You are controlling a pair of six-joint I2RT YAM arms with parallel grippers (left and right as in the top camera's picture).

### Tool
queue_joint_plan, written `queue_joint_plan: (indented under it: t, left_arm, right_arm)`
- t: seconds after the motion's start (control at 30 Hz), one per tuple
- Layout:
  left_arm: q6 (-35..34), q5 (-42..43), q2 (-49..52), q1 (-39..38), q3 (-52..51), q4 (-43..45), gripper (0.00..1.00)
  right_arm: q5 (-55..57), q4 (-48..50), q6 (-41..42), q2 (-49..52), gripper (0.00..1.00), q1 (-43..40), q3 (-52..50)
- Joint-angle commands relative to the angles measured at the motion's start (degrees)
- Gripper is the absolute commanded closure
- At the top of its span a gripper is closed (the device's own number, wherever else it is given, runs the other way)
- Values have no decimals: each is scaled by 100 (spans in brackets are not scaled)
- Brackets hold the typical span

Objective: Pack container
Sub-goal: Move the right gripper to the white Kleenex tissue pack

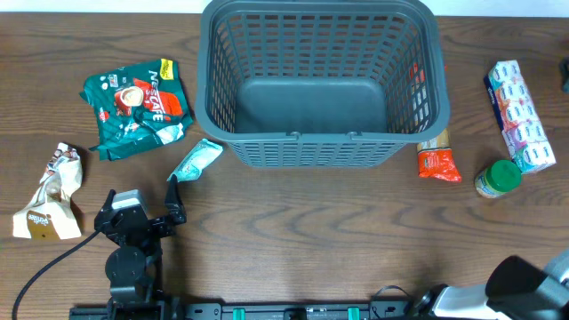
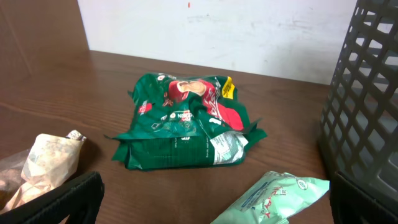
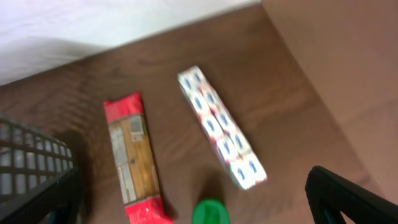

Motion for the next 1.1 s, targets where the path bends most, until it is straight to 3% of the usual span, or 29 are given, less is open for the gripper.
queue_joint_plan:
  t: [0.0, 0.2, 0.43, 0.83, 1.07]
  left_arm:
    - [2, -68, -4, 35, -111, -164, 1]
    - [2, -68, -4, 35, -111, -164, 1]
    - [0, -68, -4, 35, -111, -164, 1]
    - [0, -68, -4, 35, -111, -164, 1]
    - [2, -68, -4, 35, -111, -164, 1]
  right_arm:
    - [-310, -61, 162, -68, 1, -323, 146]
    - [-601, 131, -1023, 15, 1, -339, 149]
    - [-874, -46, -1491, 750, 1, -334, 168]
    - [-284, -1438, -1926, 2822, 1, 155, 2450]
    - [-155, -1488, -2124, 3399, 1, 260, 2618]
